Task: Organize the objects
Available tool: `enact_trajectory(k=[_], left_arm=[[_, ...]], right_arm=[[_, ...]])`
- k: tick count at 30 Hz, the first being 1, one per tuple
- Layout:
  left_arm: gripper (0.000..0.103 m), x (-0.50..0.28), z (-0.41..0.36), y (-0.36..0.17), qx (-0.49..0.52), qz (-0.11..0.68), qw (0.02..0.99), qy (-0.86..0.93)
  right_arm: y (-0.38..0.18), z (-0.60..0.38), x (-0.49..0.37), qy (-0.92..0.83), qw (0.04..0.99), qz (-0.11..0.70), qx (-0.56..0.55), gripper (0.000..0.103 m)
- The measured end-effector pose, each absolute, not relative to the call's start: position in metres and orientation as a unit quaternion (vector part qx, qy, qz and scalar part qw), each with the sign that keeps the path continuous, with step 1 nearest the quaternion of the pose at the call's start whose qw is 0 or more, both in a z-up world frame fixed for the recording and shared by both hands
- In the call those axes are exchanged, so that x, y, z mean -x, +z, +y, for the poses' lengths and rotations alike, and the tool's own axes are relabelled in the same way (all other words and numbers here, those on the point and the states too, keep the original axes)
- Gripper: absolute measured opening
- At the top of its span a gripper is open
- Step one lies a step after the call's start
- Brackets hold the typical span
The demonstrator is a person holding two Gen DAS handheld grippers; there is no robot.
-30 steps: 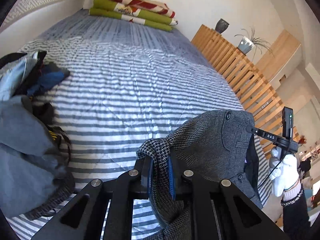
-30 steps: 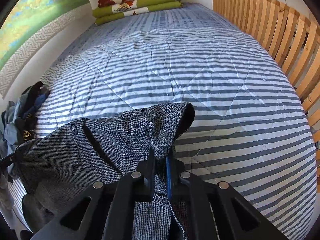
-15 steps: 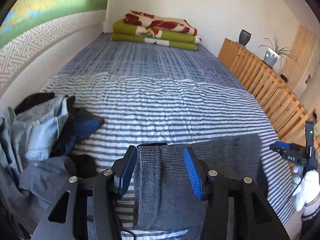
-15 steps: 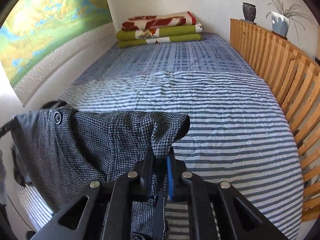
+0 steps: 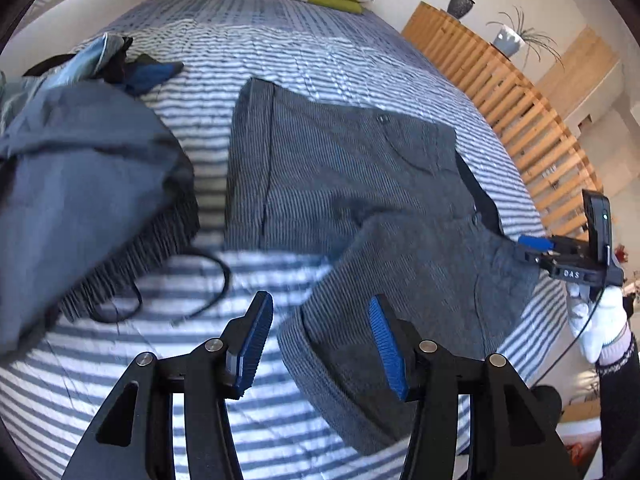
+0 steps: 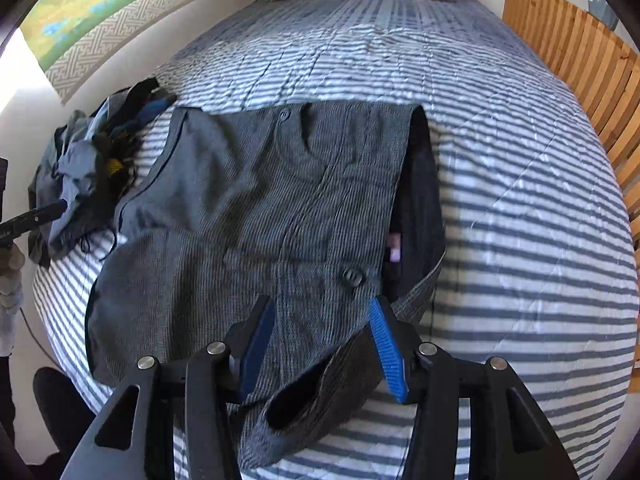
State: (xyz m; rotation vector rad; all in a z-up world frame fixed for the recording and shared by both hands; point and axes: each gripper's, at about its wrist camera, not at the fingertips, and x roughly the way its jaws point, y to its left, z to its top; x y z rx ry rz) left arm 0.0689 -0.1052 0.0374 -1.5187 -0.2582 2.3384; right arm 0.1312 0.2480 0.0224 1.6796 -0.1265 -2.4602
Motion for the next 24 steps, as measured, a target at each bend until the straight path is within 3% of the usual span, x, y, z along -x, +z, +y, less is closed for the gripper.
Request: enact_trajectory(k=[4,5,6,9,14,19,24], left_arm=[[0.054,-0.109,-0.097,0.019,0.536,-0.085,0.172,0.822],[0.054,-0.117,-0.095,0.016,0.538,-0.086,0.172,0.821],[0.054,-0.123,-0.095,0.014,0.540,-0.087,0.175,0.819],[0.055,-0.135,-0.088,0.010,0.542,-0.078,0.179,0.818],[0.066,-0.149,-0.081,-0.004,0.543,-0.096,0.193,0.812],[0.070,-0.158,-0.074,-0.016,0.550,-0.101,0.190,0.807],[0.070,-0.161,-0.069,-0.010,0.544,-0.110,0.195,0.809]], right_arm=[[0.003,0.239,-0.161,-0.819,0.043,0.028,-0.572,0.041],[-0.003,0.242,-0.169,-0.812,0.030,0.037,-0.581,0.019],[-0.010,0.248,-0.177,-0.804,0.020,0.031,-0.593,0.009],[-0.019,0.275,-0.197,-0.798,0.001,-0.018,-0.602,0.009],[-0.018,0.305,-0.219,-0.799,-0.023,-0.094,-0.594,0.009],[-0.004,0.305,-0.223,-0.807,-0.035,-0.103,-0.581,0.007],[0.049,0.323,-0.236,-0.845,-0.060,-0.097,-0.522,0.007]])
